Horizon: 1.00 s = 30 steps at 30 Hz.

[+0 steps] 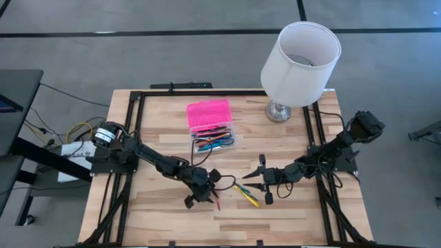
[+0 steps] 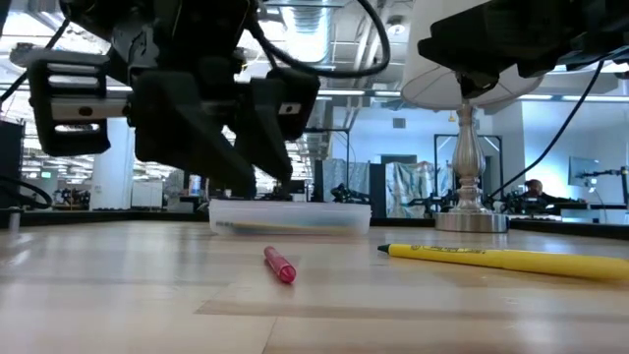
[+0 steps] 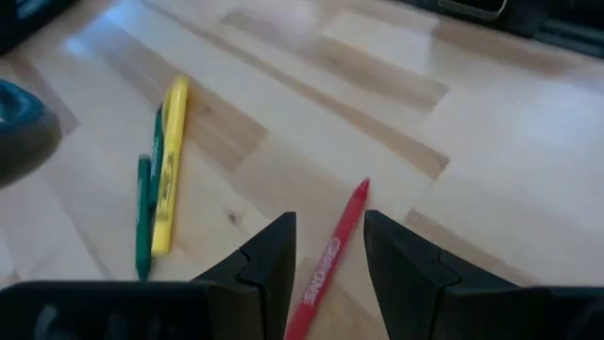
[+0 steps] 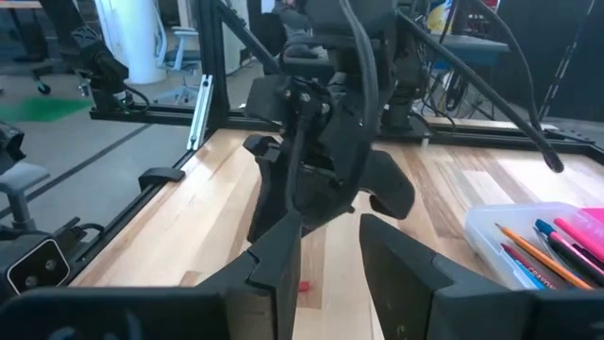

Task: Pick & place school supplies into a supply box
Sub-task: Put the red crayon into the pink supply box

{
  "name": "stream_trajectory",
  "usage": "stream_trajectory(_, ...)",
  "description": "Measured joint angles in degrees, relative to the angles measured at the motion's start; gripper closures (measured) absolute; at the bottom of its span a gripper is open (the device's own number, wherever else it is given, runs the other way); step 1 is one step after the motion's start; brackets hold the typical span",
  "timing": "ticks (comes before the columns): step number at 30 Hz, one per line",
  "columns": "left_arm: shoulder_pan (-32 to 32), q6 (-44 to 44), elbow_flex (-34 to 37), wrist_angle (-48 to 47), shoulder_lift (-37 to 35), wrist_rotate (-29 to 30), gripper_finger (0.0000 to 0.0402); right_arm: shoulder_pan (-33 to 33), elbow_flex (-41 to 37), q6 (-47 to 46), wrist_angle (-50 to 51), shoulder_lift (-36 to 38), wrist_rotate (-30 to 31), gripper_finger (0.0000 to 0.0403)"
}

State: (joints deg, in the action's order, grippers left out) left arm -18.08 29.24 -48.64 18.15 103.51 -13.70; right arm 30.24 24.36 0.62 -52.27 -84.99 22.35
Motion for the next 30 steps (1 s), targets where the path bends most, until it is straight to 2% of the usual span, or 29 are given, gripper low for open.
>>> stream_trajectory(5, 0.0, 0.2, -0.2, 3.1, 2.8, -1.1, 0.0278, 0.0, 0.0, -0.1, 0.2, 0.0, 0.0, 0.0297)
stream_trajectory(12, 0.2, 1.3, -0.1, 3.1, 2.7, -1.9, 0.0278, 0.0, 0.0, -0.1, 0.7, 0.0, 0.0, 0.0297)
stream_trajectory(19, 1.9, 1.2, -0.1, 7.0, 7.4, -4.2, 0.0278, 0.0, 0.0, -0.1, 0.4, 0.0, 0.0, 0.0297)
stream_trajectory(30, 3.9, -0.9, -0.2, 5.6, 8.9, -4.8, 0.0278, 0.0, 0.0, -0.2, 0.8, 0.0, 0.0, 0.0297)
